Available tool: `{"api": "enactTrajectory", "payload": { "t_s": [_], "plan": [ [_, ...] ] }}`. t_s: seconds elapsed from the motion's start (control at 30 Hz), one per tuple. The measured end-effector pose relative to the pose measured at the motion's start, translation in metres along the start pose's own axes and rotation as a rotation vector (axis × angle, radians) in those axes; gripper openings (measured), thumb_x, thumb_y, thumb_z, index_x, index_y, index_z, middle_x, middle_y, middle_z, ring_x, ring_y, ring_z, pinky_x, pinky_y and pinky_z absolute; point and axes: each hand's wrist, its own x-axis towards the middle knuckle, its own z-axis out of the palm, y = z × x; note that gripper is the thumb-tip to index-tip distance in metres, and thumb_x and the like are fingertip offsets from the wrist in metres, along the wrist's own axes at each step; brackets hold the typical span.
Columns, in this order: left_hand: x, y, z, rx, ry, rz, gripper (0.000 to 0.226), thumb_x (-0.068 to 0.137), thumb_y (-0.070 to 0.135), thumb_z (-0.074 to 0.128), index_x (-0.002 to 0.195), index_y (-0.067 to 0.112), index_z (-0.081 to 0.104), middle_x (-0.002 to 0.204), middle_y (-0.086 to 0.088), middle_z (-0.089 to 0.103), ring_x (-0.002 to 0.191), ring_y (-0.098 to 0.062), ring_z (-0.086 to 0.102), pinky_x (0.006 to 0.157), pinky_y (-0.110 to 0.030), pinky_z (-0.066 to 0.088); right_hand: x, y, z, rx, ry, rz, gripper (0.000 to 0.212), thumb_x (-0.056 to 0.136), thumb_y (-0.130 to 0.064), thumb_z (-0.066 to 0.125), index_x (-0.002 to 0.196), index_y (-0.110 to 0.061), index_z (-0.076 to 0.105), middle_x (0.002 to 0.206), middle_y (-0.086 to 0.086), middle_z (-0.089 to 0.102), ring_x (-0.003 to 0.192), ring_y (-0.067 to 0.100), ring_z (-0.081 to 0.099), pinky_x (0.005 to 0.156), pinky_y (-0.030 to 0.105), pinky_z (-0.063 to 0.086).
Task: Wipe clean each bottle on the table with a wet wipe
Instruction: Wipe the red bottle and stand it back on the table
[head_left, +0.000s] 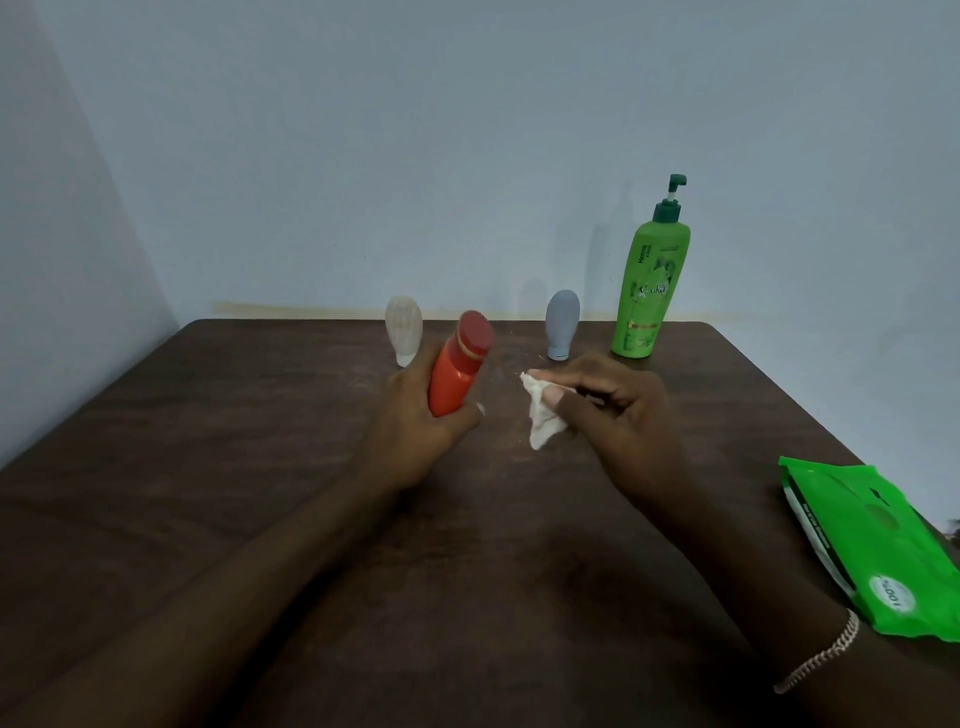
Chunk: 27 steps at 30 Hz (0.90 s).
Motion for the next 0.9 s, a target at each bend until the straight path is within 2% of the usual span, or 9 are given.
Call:
{"api": "enactTrajectory", "payload": {
  "t_s": [0.07,0.17,0.27,0.37,0.43,0.5,0.6,0.7,0.9],
  "plan": [
    [0.003,0.000,-0.002,-0.254,-0.058,-0.114,0.084,0.065,0.043,0.082,0.138,0.028,0.043,0.106,0.004,0.058,0.099,-0.014,0.061,0.082,-0.029,0.050,-0.002,0.002,0.004,-0.022,0.011,0.022,0.020,0.091,-0.007,0.066,0.108,-0.009,0.075,0.086,0.008,0.070,0.079,0.022,0.068,0.070,0.039,0.053],
    [0.009,-0.003,-0.006,-0.751,-0.077,-0.320,0.100,0.058,0.016,0.077,0.147,0.026,0.033,0.110,-0.006,0.053,0.098,-0.019,0.058,0.084,-0.035,0.051,-0.001,0.004,0.007,-0.027,0.029,0.057,0.022,0.092,-0.011,0.063,0.111,-0.012,0.074,0.085,0.003,0.069,0.076,0.017,0.066,0.068,0.032,0.051],
    [0.012,-0.005,-0.012,-1.167,-0.036,-0.542,0.087,0.072,0.004,0.073,0.149,0.016,0.035,0.105,-0.011,0.054,0.097,-0.023,0.063,0.092,-0.044,0.054,-0.001,0.003,0.008,-0.104,0.037,0.044,0.023,0.093,-0.010,0.064,0.114,-0.013,0.073,0.089,0.000,0.070,0.079,0.015,0.066,0.070,0.026,0.051],
    [0.011,-0.011,-0.016,-1.418,-0.046,-0.680,0.054,0.090,0.013,0.067,0.138,0.015,0.043,0.123,-0.021,0.054,0.113,-0.045,0.066,0.094,-0.060,0.055,-0.003,0.001,0.009,-0.179,0.063,-0.002,0.023,0.091,-0.010,0.066,0.113,-0.013,0.073,0.095,-0.001,0.071,0.087,0.016,0.068,0.075,0.025,0.053],
    [0.010,-0.014,-0.016,-1.495,-0.017,-0.721,0.044,0.096,0.021,0.065,0.133,0.017,0.042,0.137,-0.031,0.046,0.120,-0.056,0.058,0.092,-0.071,0.050,-0.002,0.001,0.009,-0.213,0.073,-0.030,0.023,0.090,-0.010,0.068,0.113,-0.012,0.073,0.098,0.001,0.071,0.088,0.017,0.068,0.077,0.032,0.056],
    [0.010,-0.015,-0.014,-1.522,0.008,-0.730,0.047,0.098,0.026,0.064,0.136,0.021,0.037,0.142,-0.036,0.041,0.123,-0.060,0.053,0.087,-0.073,0.051,-0.002,-0.001,0.010,-0.253,0.075,-0.068,0.023,0.089,-0.011,0.070,0.112,-0.010,0.073,0.099,0.001,0.070,0.090,0.016,0.068,0.078,0.036,0.056],
    [0.008,-0.013,-0.011,-1.510,0.026,-0.760,0.052,0.098,0.031,0.063,0.140,0.022,0.034,0.141,-0.037,0.042,0.120,-0.060,0.055,0.077,-0.070,0.055,-0.004,-0.005,0.012,-0.333,0.083,-0.161,0.023,0.086,-0.011,0.075,0.109,-0.007,0.074,0.097,0.002,0.069,0.090,0.012,0.067,0.076,0.033,0.056],
    [0.006,-0.009,-0.005,-1.469,0.055,-0.787,0.057,0.099,0.032,0.061,0.146,0.016,0.032,0.135,-0.034,0.050,0.112,-0.052,0.065,0.077,-0.068,0.057,-0.006,-0.011,0.020,-0.380,0.072,-0.231,0.022,0.086,-0.012,0.076,0.108,-0.008,0.075,0.097,0.002,0.066,0.090,0.011,0.065,0.075,0.029,0.054],
    [0.003,-0.003,0.006,-1.461,0.075,-0.788,0.059,0.099,0.030,0.061,0.147,0.012,0.033,0.121,-0.031,0.060,0.092,-0.039,0.075,0.061,-0.051,0.061,-0.009,-0.014,0.034,-0.562,-0.139,-0.305,0.016,0.088,-0.010,0.069,0.105,-0.008,0.069,0.102,0.002,0.060,0.086,0.010,0.057,0.072,0.018,0.046]
  ]
}}
